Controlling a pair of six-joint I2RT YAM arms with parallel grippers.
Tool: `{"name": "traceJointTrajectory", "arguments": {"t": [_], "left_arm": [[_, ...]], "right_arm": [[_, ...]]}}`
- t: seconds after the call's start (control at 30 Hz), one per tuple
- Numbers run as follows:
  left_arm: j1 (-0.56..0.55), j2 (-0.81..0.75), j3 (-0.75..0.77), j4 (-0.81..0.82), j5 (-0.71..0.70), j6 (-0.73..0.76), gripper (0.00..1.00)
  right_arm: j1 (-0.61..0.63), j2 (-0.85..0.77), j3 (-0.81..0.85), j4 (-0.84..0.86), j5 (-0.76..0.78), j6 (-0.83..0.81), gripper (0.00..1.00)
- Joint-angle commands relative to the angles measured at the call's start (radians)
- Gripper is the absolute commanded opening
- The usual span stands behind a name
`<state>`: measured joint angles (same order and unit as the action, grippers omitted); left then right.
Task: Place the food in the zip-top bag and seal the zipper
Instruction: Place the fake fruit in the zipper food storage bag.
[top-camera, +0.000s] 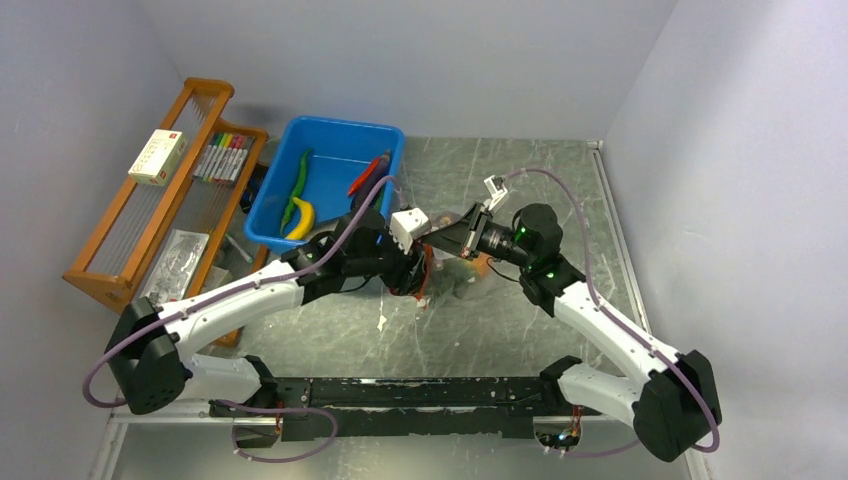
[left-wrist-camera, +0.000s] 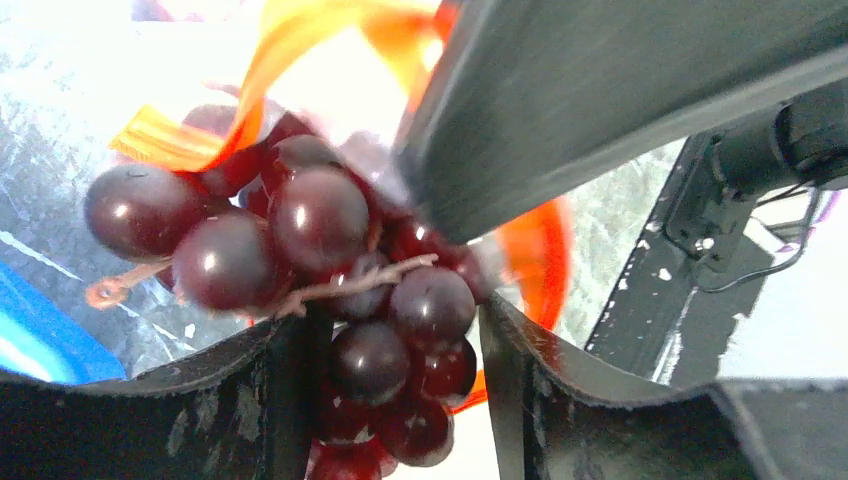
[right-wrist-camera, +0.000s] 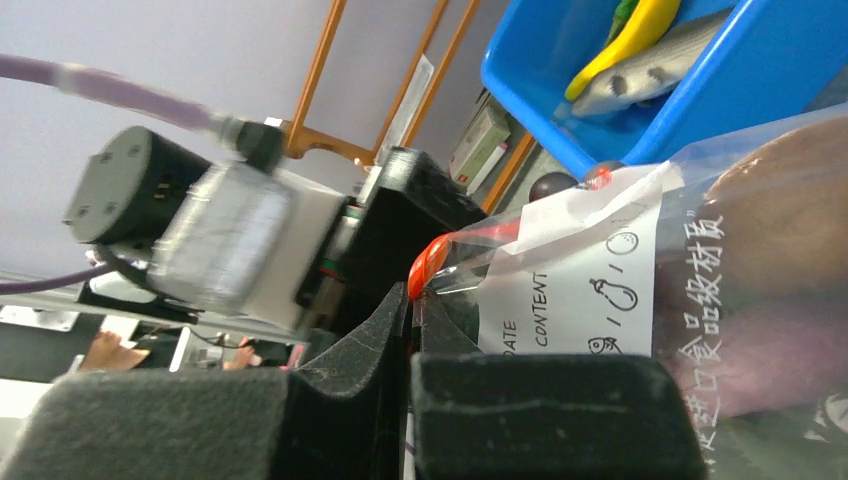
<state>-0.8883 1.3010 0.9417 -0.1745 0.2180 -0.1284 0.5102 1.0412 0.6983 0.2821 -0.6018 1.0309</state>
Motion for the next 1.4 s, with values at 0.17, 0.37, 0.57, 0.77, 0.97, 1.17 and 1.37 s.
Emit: {"name": "traceJointTrajectory", "arguments": {"t": [0.17, 0.37, 0.57, 0.77, 0.97, 1.17, 1.37], "left_arm": [[-0.006, -0.053, 0.078, -0.017, 0.065, -0.078, 0.56], [-0.005, -0.018, 0.069, -0.017, 0.064, -0.153, 0.59], [-0.005, -0.122, 0.089, 0.046, 0.037, -0.221, 0.77], [-0.002, -0.134, 0.210, -0.141, -0.081, -0.215, 0.80], [0.060, -0.165, 0.239, -0.353, -0.236, -0.259, 0.70], [0.190, -0.302, 0.069, -0.312, -0.097, -0.311, 0.56], [0.200, -0.318, -0.064, -0.172, -0.034, -0.345, 0.31]], "right_arm": [[0.005, 0.046, -0.001, 0.159, -0.054, 0.110, 0.00], [0.001, 0.044, -0.067, 0.195, -0.064, 0.126, 0.00], [-0.005, 0.053, -0.068, 0.195, -0.082, 0.100, 0.00], [-0.012, 0.053, -0.063, 0.233, -0.115, 0.107, 0.00], [-0.044, 0.059, -0.049, 0.230, -0.163, 0.089, 0.00], [-0.055, 0.062, -0.043, 0.219, -0.186, 0.087, 0.00], [-0.055, 0.070, -0.045, 0.245, -0.188, 0.107, 0.00]]}}
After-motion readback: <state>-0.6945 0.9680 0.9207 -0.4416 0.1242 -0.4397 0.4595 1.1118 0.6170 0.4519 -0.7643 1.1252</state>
